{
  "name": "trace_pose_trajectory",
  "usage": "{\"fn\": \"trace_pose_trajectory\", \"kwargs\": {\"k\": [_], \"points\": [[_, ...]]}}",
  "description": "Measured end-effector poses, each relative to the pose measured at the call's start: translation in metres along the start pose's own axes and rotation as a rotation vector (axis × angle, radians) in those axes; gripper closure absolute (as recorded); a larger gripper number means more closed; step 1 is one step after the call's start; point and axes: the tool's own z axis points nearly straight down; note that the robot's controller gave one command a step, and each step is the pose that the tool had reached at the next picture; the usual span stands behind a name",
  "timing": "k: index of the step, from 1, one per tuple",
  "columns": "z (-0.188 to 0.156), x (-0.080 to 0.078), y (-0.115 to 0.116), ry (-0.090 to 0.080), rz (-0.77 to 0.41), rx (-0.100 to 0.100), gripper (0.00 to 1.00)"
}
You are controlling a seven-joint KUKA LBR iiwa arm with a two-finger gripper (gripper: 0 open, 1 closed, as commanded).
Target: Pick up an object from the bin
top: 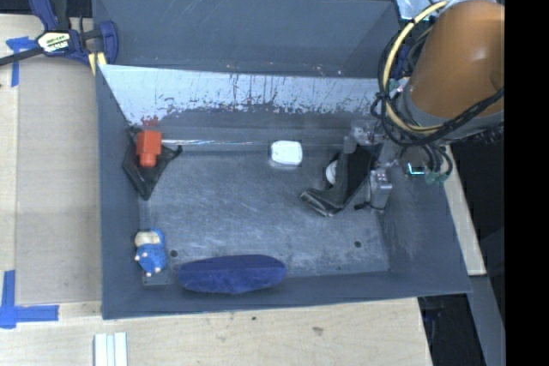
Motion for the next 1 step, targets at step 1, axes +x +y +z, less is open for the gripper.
{"fn": "trace_pose_trajectory", "kwargs": {"k": [1], "points": [[0.1080,-0.0377,-0.0221,-0.001,0.055,0.000,0.00]]}}
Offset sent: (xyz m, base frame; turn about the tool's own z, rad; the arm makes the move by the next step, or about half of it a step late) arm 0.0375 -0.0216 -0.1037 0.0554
